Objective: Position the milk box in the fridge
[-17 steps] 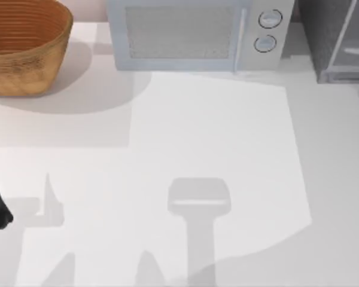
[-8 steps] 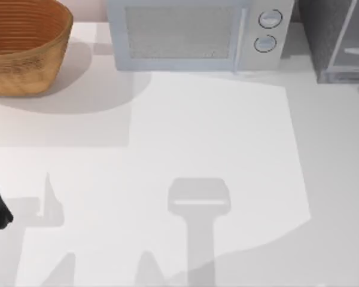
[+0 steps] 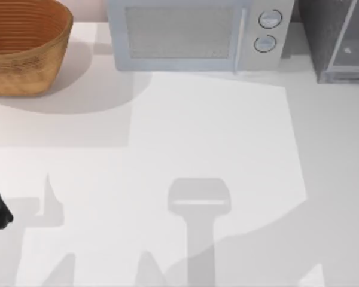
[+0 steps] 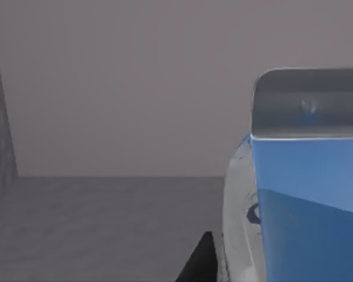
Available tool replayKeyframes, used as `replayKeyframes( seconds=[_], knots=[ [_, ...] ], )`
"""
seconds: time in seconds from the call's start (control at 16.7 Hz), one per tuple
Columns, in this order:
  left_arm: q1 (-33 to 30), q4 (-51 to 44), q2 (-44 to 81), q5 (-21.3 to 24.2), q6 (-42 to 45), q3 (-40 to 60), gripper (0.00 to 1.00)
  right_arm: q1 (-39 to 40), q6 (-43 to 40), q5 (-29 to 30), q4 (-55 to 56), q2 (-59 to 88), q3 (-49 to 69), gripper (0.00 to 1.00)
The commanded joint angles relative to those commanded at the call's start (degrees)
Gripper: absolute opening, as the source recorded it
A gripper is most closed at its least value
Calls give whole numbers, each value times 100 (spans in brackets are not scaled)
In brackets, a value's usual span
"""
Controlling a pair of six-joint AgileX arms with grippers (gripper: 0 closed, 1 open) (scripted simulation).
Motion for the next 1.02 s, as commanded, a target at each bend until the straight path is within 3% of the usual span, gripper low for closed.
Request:
replayKeyframes(
  seconds=[1.02],
  knots=[
    [0,0,0,0,0,0,100,207,-25,220,-1367,915,2250,0]
  ],
)
